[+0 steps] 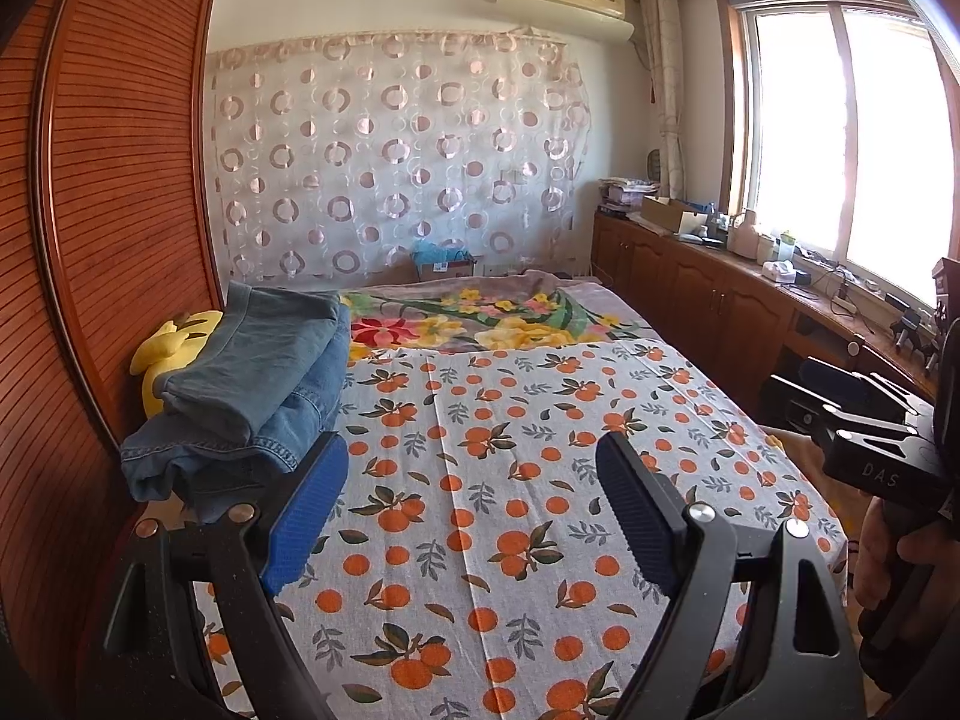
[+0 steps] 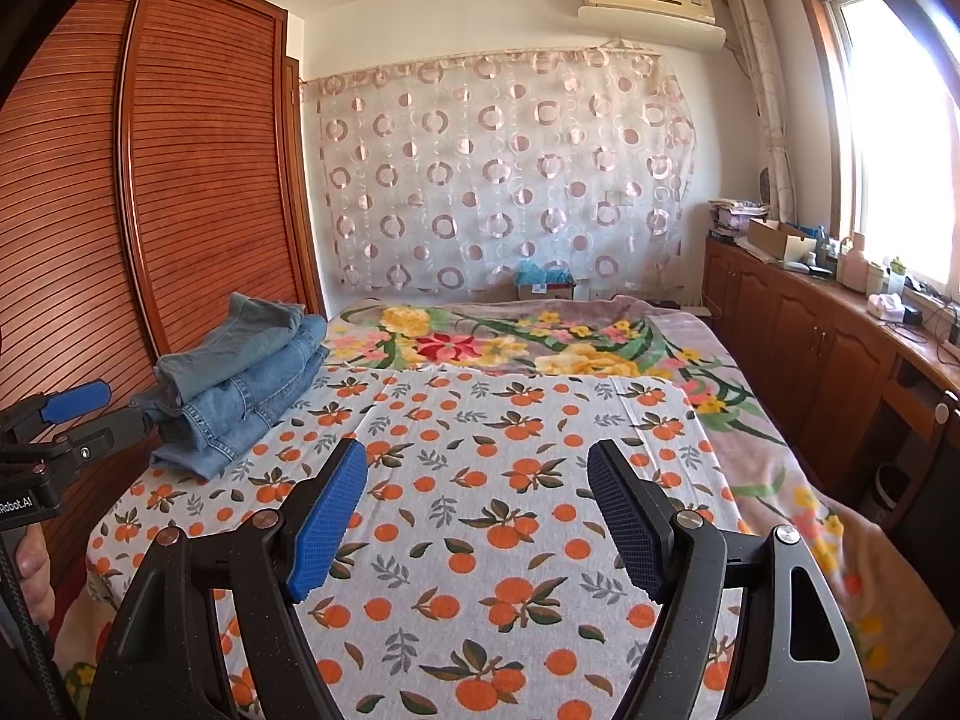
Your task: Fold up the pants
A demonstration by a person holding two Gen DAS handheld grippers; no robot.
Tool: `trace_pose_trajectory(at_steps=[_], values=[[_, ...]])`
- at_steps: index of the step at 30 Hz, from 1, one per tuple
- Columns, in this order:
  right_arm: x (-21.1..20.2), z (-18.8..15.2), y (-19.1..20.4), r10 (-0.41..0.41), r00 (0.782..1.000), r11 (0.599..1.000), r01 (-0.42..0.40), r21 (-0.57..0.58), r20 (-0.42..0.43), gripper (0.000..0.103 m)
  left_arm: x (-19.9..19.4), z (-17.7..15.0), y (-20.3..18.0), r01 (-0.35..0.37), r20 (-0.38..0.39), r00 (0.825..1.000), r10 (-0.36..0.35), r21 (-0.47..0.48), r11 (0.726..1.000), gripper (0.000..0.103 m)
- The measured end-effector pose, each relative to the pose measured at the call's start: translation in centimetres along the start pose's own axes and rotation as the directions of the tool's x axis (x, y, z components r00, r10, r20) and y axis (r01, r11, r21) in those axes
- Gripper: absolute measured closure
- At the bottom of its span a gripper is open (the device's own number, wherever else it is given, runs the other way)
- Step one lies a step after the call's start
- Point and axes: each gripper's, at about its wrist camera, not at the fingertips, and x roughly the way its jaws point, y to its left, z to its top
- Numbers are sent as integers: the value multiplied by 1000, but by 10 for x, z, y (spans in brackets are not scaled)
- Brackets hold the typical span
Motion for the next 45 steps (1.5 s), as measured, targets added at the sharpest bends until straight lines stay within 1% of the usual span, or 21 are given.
trace_pose_trajectory(at_steps=[45], values=[[-2,-6,-2,-3,1000,1000,3,-5,1,25,-1,-1,1,-4,1,1000,4,-1,1000,18]])
